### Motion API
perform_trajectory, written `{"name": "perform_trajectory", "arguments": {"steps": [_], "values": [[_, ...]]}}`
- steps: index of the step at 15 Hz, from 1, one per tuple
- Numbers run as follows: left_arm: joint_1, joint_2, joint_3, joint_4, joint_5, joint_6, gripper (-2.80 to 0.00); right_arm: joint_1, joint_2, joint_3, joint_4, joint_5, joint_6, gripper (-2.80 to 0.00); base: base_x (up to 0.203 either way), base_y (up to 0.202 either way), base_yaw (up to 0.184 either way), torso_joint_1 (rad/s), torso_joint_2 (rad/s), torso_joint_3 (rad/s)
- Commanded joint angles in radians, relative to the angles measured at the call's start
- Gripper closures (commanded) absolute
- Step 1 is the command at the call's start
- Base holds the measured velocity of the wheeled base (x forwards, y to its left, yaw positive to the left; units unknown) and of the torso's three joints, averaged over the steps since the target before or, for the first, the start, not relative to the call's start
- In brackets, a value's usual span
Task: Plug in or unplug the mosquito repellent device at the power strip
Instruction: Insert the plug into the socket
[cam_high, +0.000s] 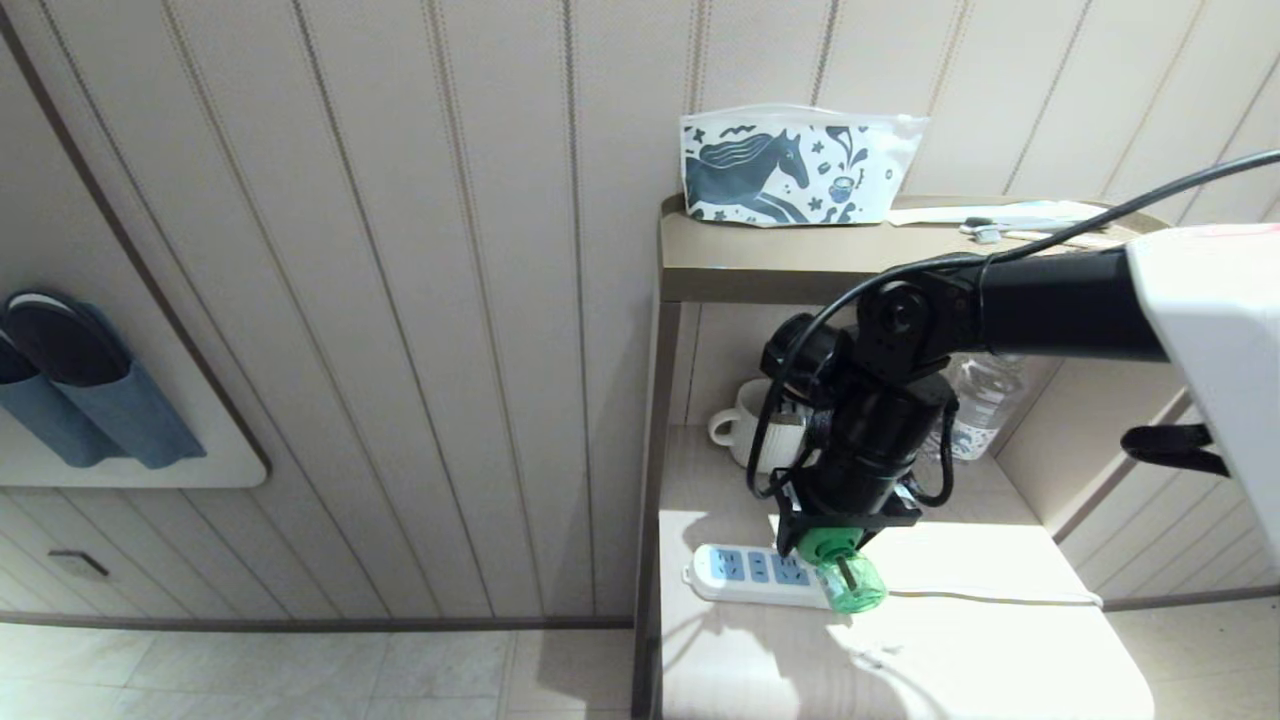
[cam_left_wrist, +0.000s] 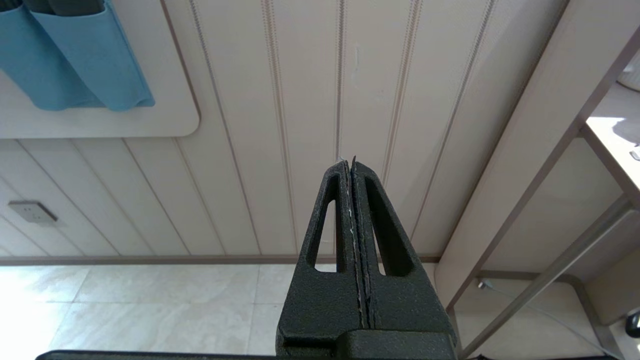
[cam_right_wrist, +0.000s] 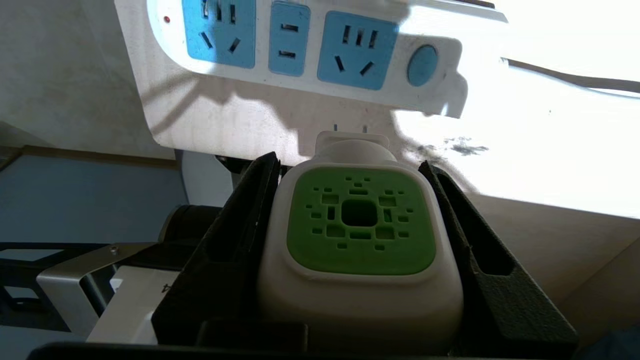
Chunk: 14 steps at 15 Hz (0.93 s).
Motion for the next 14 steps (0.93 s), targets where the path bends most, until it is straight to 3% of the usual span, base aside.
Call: {"name": "perform_trajectory", "arguments": {"steps": [1,6,14], "values": [[0.0,0.001,0.0,0.0,0.0,0.0,0.0,-0.001,0.029,-0.007,0.001,-0.001,-0.001,0.0,0.0,0.0,0.0,0.0,0.0,0.0],[-0.001,0.001,0.0,0.0,0.0,0.001,0.0,-0.004,0.052,-0.01,-0.014,-0.009,-0.064,0.0,0.0,0.0,0.0,0.0,0.0,0.0],[0.0,0.001,0.0,0.0,0.001,0.0,0.0,-0.027,0.081,-0.017,-0.039,-0.009,-0.068,0.0,0.0,0.0,0.0,0.0,0.0,0.0]]}}
